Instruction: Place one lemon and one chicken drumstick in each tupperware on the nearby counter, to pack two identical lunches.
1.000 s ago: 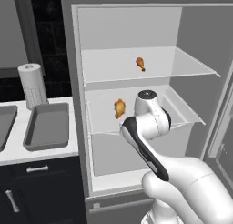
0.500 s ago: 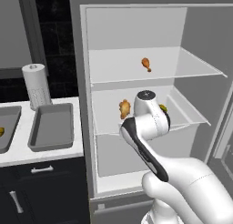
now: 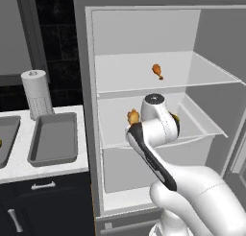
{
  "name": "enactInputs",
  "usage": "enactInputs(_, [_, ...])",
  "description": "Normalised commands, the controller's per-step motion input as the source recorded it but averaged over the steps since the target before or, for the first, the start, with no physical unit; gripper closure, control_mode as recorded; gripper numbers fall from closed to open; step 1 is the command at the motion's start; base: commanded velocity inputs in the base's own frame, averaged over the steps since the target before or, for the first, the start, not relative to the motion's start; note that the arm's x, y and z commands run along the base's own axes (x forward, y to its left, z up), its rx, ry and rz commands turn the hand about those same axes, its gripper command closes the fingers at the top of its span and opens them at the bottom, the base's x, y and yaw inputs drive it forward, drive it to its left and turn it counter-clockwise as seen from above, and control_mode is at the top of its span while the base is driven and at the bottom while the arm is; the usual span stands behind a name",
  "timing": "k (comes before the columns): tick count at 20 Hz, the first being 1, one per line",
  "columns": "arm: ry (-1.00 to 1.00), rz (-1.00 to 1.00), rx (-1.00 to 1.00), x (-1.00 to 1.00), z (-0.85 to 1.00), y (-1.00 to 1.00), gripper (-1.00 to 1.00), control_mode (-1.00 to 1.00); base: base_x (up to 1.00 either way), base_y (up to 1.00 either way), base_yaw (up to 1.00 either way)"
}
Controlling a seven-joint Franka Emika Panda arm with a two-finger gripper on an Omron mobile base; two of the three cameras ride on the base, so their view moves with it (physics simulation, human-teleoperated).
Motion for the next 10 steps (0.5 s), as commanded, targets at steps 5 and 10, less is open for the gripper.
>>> enactInputs(5, [-0.43,0.12,-0.01,0.1,0.61,0.16,-1.0,-1.0,0.0,0.0,0.0])
enactInputs(10, [-0.12,0.13,0.0,0.39,0.11,0.01,-1.0,-1.0,0.0,0.0,0.0])
